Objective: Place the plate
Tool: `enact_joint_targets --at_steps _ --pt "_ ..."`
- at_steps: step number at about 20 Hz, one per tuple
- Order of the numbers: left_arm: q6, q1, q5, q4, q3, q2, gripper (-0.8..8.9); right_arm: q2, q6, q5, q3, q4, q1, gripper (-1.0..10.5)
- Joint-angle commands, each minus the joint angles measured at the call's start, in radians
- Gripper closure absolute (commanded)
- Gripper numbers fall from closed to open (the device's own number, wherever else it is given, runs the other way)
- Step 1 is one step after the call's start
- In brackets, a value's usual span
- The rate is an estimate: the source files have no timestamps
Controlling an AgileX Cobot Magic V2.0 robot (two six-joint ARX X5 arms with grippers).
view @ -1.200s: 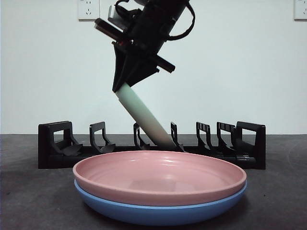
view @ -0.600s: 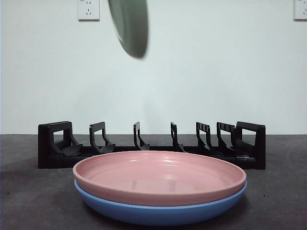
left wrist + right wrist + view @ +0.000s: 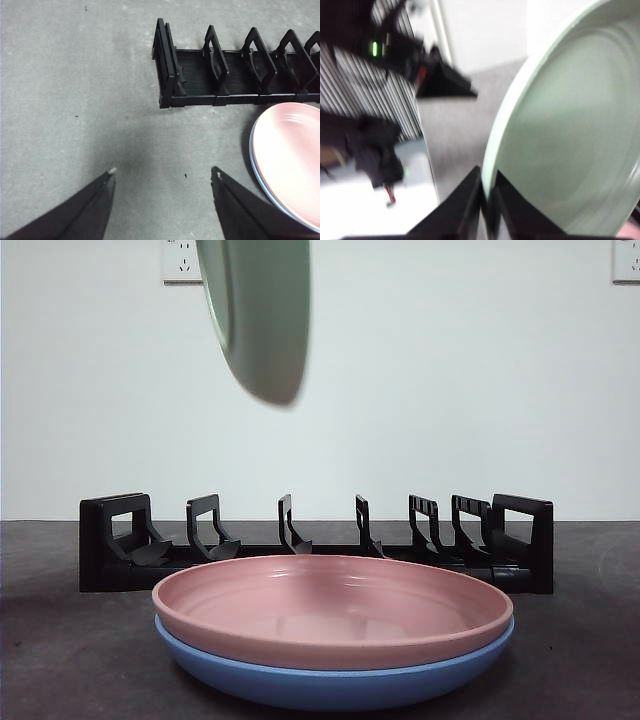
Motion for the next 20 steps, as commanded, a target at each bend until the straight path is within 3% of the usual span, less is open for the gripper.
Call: enact_joint_targets --at_steps 1,5,11,15,20 --pt "-0.005 -0.002 -0.006 0.007 0.014 0.001 5.07 0.006 -0.149 0.116 0.008 -0.106 0.095 9.4" --pt "-0.005 -0.002 -0.006 0.006 0.014 0.001 5.09 0.025 -0.33 0.243 0.008 -0.307 0.179 9.4" --pt "-0.007 -0.002 -0.006 0.006 0.014 0.001 5.09 0.052 -0.581 0.28 0.008 -0.557 0.201 9.4" --pt "-0.006 -0.002 -0.006 0.006 0.014 0.001 5.09 0.102 -0.64 0.28 0.008 -0.664 0.201 9.3" --pt "-0.006 -0.002 -0.006 0.008 0.014 0.001 5.09 0.24 -0.659 0.277 0.052 -0.667 0.2 9.3"
